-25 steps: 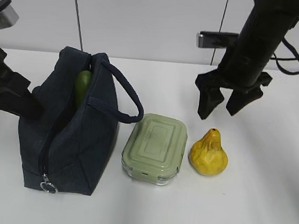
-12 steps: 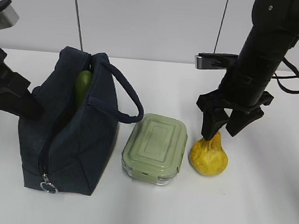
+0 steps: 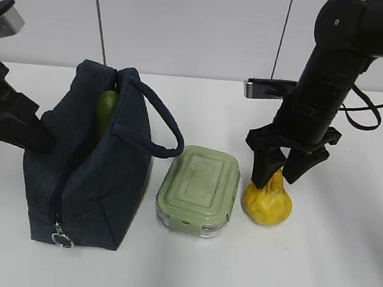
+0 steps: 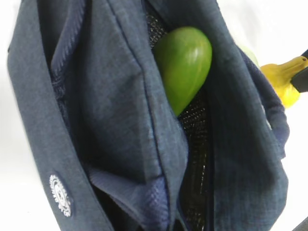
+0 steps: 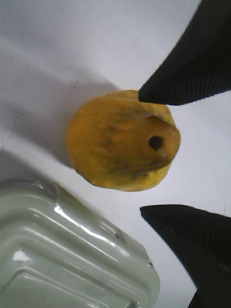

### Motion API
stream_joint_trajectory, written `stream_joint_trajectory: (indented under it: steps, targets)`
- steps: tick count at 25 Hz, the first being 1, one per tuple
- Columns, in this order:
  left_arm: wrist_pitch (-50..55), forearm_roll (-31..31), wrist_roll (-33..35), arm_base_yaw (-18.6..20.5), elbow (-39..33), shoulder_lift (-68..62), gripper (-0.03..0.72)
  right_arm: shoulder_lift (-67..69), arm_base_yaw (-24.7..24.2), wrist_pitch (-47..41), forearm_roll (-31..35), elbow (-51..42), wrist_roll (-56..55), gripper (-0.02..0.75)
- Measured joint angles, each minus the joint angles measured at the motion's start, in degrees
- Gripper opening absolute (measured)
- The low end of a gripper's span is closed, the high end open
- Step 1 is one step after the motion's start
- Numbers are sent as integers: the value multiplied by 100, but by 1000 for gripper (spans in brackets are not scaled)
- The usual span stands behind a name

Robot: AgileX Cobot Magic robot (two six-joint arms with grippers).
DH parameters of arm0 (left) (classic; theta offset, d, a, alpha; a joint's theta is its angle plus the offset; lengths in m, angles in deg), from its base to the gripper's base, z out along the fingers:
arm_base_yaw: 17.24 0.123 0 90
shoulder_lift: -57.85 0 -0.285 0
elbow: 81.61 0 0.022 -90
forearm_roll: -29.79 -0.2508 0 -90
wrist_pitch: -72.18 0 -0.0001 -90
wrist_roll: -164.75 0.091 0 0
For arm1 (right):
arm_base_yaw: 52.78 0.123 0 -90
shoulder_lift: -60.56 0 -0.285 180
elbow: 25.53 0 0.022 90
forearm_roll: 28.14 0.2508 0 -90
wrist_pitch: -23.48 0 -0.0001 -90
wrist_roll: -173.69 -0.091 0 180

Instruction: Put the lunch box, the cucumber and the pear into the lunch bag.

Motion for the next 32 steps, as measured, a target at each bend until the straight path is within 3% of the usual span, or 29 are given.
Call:
stream_joint_trajectory:
  steps: [4, 8, 11, 17, 22, 32]
  targets:
    - [-3, -5, 0, 0, 0, 0, 1, 10, 0, 0, 6, 0, 37, 456]
    - [-3, -11, 0, 0, 0, 0, 1, 10, 0, 0, -48, 0, 85, 204]
    - [-3, -18, 0, 0, 0, 0, 1, 10, 0, 8, -71, 0, 120, 120]
    - [-3, -22, 0, 0, 0, 0, 1, -592, 3, 8, -79, 54, 163, 106]
    - [-3, -22, 0, 0, 0, 0, 1, -1263, 103, -25, 365, 485, 271, 104]
    - [2, -22, 0, 0, 0, 0, 1, -1482, 1589, 71, 861, 1626, 482, 100]
